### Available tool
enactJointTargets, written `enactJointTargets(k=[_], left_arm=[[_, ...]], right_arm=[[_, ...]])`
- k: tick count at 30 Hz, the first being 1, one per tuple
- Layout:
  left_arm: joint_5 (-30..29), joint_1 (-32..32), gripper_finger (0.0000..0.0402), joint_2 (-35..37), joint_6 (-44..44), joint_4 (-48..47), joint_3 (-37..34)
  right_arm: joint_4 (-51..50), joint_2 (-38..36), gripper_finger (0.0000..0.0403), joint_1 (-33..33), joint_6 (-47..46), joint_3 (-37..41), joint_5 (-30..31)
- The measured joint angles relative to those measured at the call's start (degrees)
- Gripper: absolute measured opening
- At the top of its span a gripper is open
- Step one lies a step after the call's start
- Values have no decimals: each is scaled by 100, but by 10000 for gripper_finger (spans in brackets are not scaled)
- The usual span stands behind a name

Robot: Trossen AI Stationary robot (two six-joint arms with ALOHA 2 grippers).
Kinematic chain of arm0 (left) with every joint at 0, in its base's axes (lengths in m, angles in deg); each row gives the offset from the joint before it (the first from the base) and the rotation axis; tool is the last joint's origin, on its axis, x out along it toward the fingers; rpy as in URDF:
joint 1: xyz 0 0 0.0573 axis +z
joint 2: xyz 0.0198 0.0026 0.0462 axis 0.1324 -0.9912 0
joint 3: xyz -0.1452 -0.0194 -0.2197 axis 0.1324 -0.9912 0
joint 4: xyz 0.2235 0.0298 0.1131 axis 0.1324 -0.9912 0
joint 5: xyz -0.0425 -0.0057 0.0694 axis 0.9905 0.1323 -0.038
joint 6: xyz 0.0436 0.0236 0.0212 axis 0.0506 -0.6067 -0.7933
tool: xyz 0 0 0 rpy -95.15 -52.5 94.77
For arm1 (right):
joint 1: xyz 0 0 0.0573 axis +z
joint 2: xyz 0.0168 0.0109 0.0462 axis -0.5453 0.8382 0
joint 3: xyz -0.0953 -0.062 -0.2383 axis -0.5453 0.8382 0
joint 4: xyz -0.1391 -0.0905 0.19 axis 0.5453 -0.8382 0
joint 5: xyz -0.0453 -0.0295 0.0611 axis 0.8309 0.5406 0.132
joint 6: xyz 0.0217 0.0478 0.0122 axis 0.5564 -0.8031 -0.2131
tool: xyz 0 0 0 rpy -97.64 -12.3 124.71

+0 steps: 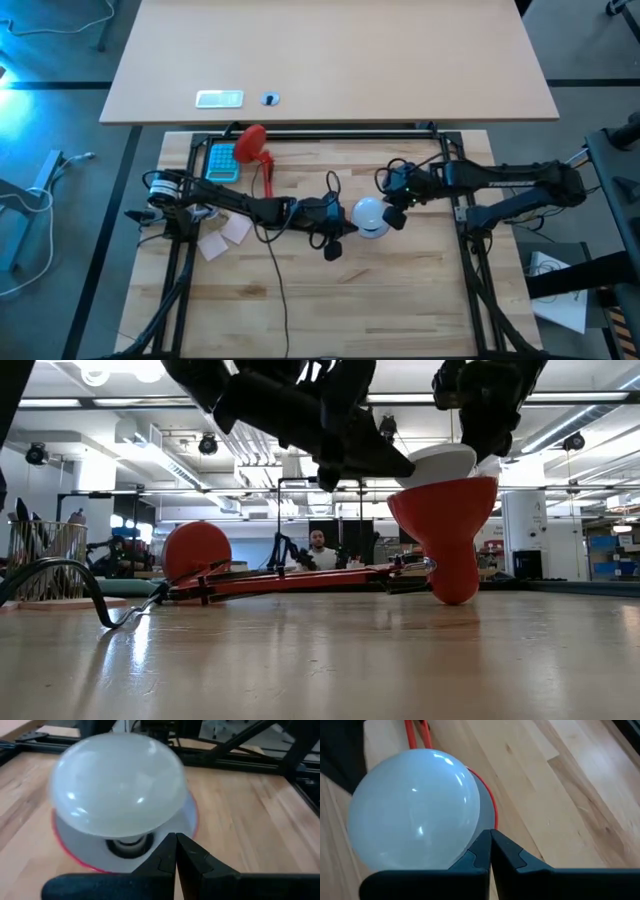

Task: Screw lightbulb
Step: Insert the light bulb into the lamp

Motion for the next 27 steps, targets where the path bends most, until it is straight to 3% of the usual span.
enactJointTargets(k=[12,19,27], left_arm=[[-11,331,0,23,-60,-142,-10],[-20,461,0,241,-192,-925,-10],[-31,345,0,533,-219,-1378,-19]], right_arm=[[-222,9,0,127,2,3,-420],[-543,-72,0,362,-175,3,-867],[-868,-199,0,338,-72,1,-316]])
